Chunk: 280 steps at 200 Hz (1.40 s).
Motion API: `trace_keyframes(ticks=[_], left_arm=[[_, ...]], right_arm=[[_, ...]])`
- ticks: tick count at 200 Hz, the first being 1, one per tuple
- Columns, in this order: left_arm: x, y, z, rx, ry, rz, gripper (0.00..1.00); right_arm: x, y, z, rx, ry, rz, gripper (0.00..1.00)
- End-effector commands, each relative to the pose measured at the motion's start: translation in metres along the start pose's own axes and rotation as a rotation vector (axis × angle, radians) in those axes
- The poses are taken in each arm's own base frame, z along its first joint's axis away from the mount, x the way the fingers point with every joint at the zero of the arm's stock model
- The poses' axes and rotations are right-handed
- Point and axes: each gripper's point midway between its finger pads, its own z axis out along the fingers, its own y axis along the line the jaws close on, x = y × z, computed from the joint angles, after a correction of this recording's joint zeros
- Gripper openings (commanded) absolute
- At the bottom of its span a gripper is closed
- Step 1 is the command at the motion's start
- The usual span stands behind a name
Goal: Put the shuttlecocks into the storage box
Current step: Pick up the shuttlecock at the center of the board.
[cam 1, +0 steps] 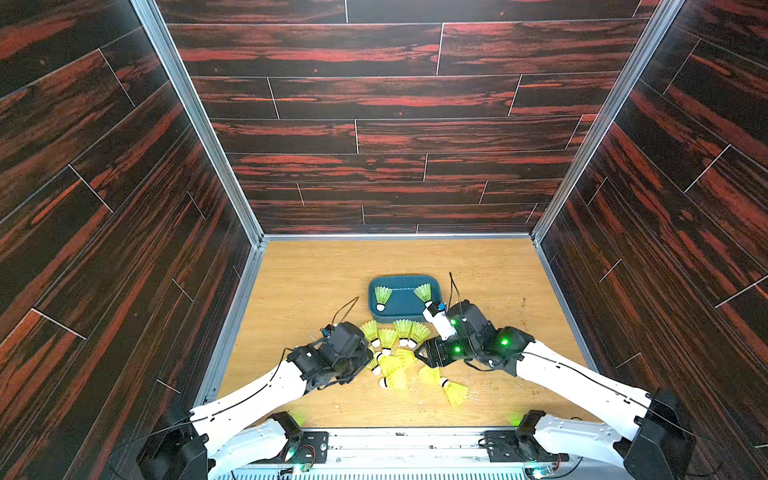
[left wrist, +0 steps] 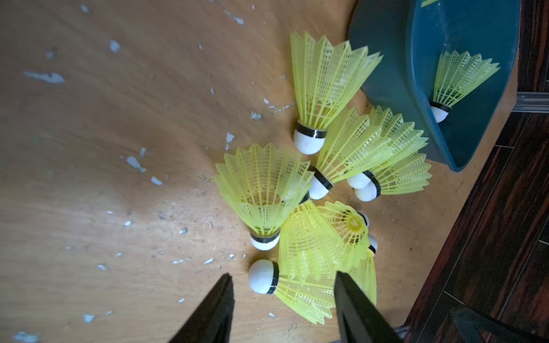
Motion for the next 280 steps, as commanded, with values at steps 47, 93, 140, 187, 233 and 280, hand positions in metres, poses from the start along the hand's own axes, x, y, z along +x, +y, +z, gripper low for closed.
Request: trace_keyframes(ticks=[47, 93, 140, 187, 233, 280], left_arm=[[0.005, 0.017, 0.026, -0.037, -0.016, -0.084, 0.56], [0.01, 0.013, 0.05, -0.096, 0.015, -0.042, 0.54], [0.011, 0.019, 0.058, -0.153, 0.021, -0.031, 0.46], [0.011, 0.019, 0.058, -0.19, 0.025, -0.019, 0.45], [0.016, 0.015, 0.055, -0.196, 0.046, -0.059, 0.45], [0.018, 0.012, 0.06, -0.194, 0.036, -0.114, 0.44]], right_arm=[[0.004, 0.003, 0.003, -0.027, -0.002, -0.014, 0.68], [0.007, -0.002, 0.007, -0.009, 0.008, -0.005, 0.67], [0.004, -0.005, 0.01, 0.007, 0.002, 0.0, 0.67], [0.004, -0.007, 0.013, 0.017, 0.004, 0.007, 0.66], [0.006, -0.012, 0.014, 0.039, 0.009, 0.012, 0.66], [0.006, -0.014, 0.012, 0.058, 0.009, 0.015, 0.66]])
